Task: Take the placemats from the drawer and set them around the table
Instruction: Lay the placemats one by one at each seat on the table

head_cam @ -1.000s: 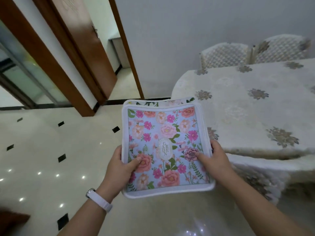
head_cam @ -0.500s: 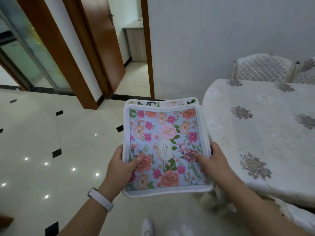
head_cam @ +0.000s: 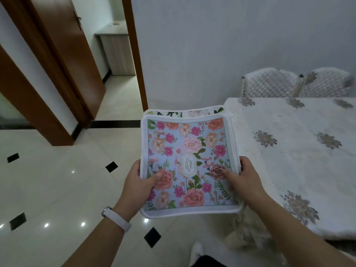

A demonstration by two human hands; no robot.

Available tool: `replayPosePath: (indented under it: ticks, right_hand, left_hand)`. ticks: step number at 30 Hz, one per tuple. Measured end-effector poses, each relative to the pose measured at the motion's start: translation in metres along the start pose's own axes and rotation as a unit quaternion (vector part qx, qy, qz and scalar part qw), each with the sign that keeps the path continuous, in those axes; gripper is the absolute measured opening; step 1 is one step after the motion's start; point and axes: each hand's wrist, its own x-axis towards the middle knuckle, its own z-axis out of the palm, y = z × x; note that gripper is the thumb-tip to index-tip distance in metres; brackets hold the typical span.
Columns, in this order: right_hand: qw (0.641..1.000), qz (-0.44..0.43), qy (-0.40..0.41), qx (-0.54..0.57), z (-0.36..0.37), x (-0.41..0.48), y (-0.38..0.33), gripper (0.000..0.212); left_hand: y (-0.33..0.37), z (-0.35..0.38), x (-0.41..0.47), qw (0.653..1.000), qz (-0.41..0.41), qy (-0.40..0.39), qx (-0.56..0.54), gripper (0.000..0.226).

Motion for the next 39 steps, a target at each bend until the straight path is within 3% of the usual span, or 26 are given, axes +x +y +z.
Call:
replayPosePath:
  ticks: [6,13,19,27,35,39]
  right_hand:
    - [0.998,0.053,0.027,0.012,0.006,0.074,0.037,0.032]
    - [0.996,0.071,0.032,0.039,0.010,0.197,0.043,0.031]
    - [0.993,0.068,0.084,0.056,-0.034,0.278,0.033,0.029]
    - [0.968,0.110,0.212,0.072,-0.115,0.290,0.051,0.030]
    - [0.914,0.175,0.351,0.107,-0.151,0.268,0.079,0.041]
    - [0.887,0.201,0.402,0.103,-0.148,0.258,0.094,0.037]
  left_hand:
    - [-0.008,0.037,0.090,0.999,-0.032,-0.036,0.022,0.032]
    - [-0.001,0.082,0.218,0.994,-0.061,-0.053,0.073,0.038]
    - [0.026,0.153,0.311,0.990,-0.026,-0.094,0.098,0.042]
    - [0.055,0.270,0.366,0.963,0.029,-0.246,0.101,0.040]
    - [0.049,0.369,0.403,0.910,0.045,-0.394,0.122,0.035]
    - [0.033,0.413,0.420,0.875,0.025,-0.463,0.136,0.034]
